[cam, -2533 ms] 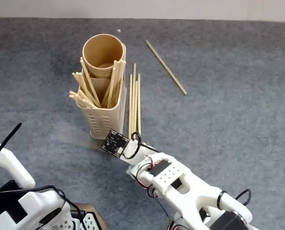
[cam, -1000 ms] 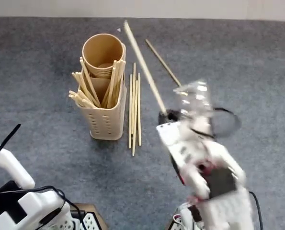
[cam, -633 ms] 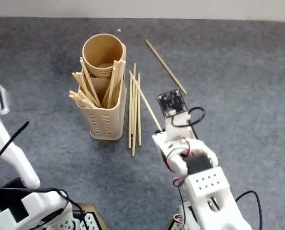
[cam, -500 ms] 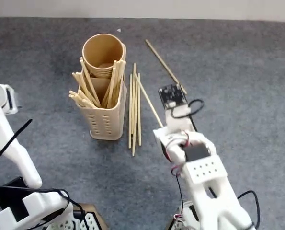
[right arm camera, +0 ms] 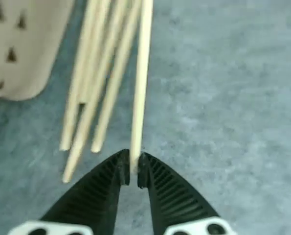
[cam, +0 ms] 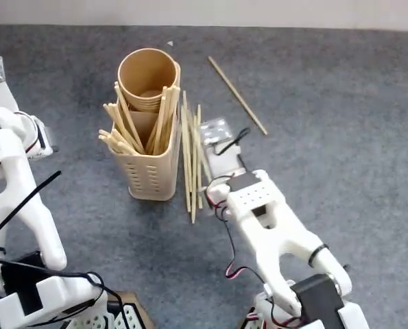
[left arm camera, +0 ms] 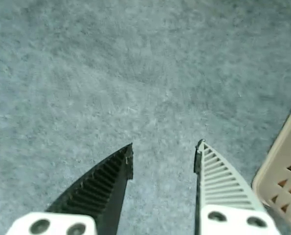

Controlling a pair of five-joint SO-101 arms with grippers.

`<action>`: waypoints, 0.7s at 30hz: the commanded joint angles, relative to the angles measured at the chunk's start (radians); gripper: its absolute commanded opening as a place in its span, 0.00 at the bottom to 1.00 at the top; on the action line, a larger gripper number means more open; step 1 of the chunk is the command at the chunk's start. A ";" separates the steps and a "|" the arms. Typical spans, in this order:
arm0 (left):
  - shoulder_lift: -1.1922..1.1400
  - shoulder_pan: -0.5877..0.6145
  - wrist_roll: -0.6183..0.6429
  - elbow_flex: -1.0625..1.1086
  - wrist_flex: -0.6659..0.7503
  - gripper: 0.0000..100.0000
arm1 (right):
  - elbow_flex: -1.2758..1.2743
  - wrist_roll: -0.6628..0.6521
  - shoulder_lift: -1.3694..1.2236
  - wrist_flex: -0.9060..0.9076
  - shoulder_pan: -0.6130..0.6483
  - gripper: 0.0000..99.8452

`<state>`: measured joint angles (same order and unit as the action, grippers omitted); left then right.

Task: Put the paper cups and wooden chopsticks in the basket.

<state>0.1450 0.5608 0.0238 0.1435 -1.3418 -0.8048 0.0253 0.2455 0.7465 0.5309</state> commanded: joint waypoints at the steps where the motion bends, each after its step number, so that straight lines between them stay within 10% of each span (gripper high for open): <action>1: 0.010 -0.010 0.009 -0.004 0.002 0.22 | 0.050 -0.032 0.001 0.001 0.019 0.05; 6: 0.019 0.004 0.009 -0.008 0.002 0.24 | 0.110 -0.040 -0.021 -0.058 0.005 0.19; 21: 0.019 0.007 0.006 -0.007 0.002 0.25 | 0.242 -0.017 -0.378 -0.300 0.033 0.20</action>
<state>0.1450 0.5593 0.0238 0.1465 -1.3418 -0.6222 0.0038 -0.0997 0.4672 0.5631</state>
